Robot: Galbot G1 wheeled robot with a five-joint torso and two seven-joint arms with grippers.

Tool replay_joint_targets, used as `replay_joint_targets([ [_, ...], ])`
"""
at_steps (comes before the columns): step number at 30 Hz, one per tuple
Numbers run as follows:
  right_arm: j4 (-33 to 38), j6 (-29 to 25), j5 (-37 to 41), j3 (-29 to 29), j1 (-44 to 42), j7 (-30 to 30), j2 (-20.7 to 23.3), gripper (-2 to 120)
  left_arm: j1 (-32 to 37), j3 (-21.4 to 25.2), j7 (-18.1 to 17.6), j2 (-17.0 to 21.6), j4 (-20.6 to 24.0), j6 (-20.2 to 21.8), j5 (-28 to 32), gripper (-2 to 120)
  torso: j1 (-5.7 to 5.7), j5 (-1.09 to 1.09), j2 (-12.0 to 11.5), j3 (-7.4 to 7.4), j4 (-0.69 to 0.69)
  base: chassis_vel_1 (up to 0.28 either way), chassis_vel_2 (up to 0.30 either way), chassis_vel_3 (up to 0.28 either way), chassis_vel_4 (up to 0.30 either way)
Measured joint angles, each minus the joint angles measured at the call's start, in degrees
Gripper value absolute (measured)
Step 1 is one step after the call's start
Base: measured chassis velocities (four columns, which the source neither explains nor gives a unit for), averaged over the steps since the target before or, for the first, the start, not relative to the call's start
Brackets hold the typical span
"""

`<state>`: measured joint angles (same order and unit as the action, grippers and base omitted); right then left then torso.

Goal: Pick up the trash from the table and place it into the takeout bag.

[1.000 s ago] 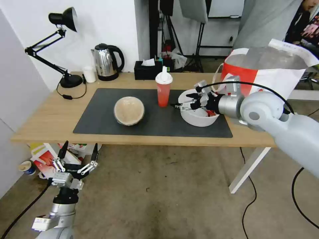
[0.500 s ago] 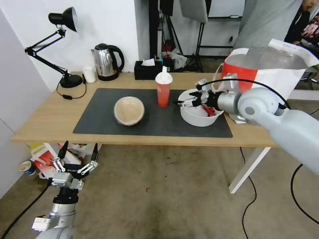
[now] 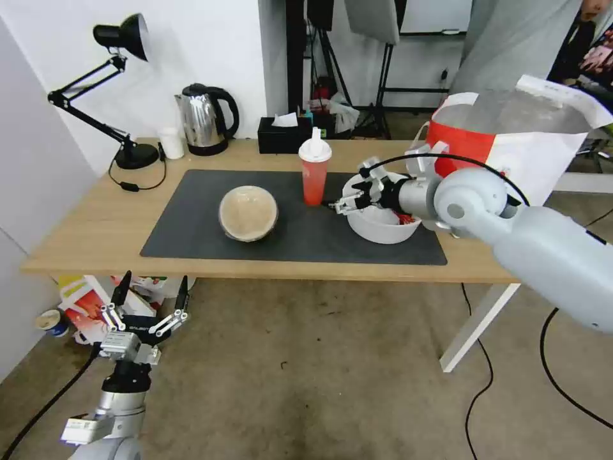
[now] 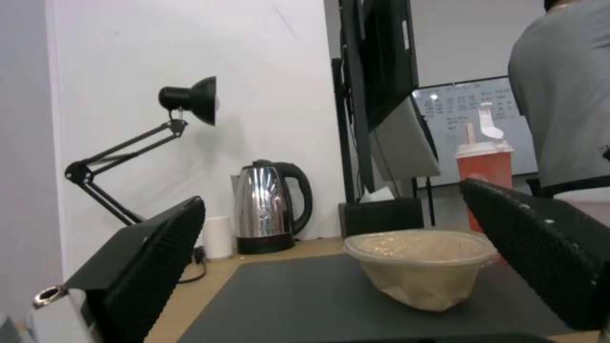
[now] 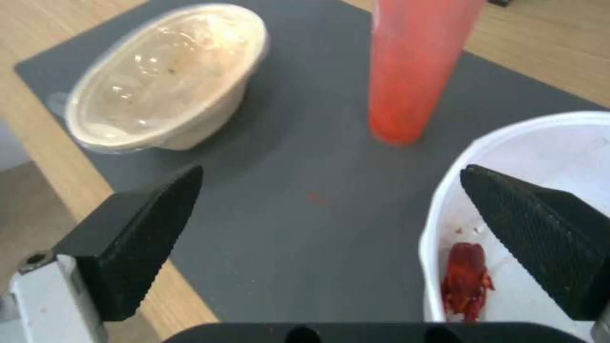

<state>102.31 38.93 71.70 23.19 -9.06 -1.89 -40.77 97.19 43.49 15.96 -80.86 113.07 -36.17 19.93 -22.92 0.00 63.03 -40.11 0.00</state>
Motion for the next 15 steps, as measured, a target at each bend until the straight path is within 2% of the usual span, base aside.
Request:
replay_joint_targets([
  [15,-2.42,1.62,-0.96,2.25,1.77,-2.55,-1.03,100,0.0,0.0,0.0,0.0,0.0,0.0,0.0,100,0.0,0.0,0.0,0.0,0.0,0.0,0.0,0.0,0.0],
])
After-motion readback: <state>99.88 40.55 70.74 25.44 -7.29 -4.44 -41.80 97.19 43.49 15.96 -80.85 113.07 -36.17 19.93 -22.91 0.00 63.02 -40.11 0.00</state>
